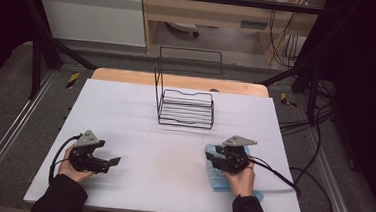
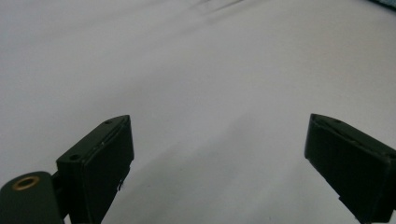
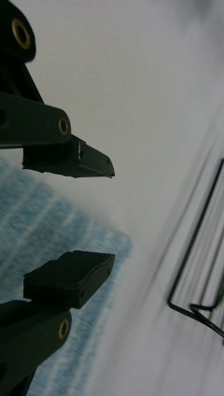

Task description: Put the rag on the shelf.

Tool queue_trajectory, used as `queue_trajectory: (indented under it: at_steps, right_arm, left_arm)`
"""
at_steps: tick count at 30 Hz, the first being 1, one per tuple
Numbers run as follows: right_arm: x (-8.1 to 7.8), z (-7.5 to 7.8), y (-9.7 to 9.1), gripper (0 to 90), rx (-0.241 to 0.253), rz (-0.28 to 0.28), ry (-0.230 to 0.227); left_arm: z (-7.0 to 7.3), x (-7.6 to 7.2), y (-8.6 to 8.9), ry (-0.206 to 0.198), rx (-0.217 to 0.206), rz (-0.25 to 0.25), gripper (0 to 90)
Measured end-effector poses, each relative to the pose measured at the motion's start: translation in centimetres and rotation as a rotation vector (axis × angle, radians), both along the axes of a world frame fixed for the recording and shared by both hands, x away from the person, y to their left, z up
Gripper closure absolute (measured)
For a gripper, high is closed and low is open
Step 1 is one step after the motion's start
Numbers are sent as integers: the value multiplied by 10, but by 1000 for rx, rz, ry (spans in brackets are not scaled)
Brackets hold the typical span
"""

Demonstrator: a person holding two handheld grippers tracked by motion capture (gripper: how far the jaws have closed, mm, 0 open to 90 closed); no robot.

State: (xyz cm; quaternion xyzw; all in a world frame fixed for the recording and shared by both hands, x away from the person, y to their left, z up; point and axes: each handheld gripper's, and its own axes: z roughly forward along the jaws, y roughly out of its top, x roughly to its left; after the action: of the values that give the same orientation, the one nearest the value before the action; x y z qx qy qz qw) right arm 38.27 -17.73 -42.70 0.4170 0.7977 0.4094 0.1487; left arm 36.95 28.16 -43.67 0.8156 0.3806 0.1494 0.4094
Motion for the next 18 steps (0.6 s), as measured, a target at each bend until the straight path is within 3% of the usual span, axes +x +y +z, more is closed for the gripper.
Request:
queue_trajectory:
  at_steps: [6, 12, 18]
  right_arm:
    - [-16, -16, 0, 558, -67, 3, 53]
    - [-14, -20, 3, 747, -99, -26, 60]
    - [-12, -19, 4, 856, -83, -71, 85]
  left_arm:
    - [1, -1, -1, -1, 4, -4, 82]
    - [0, -1, -1, 0, 1, -5, 82]
    - [1, -1, -1, 1, 1, -6, 83]
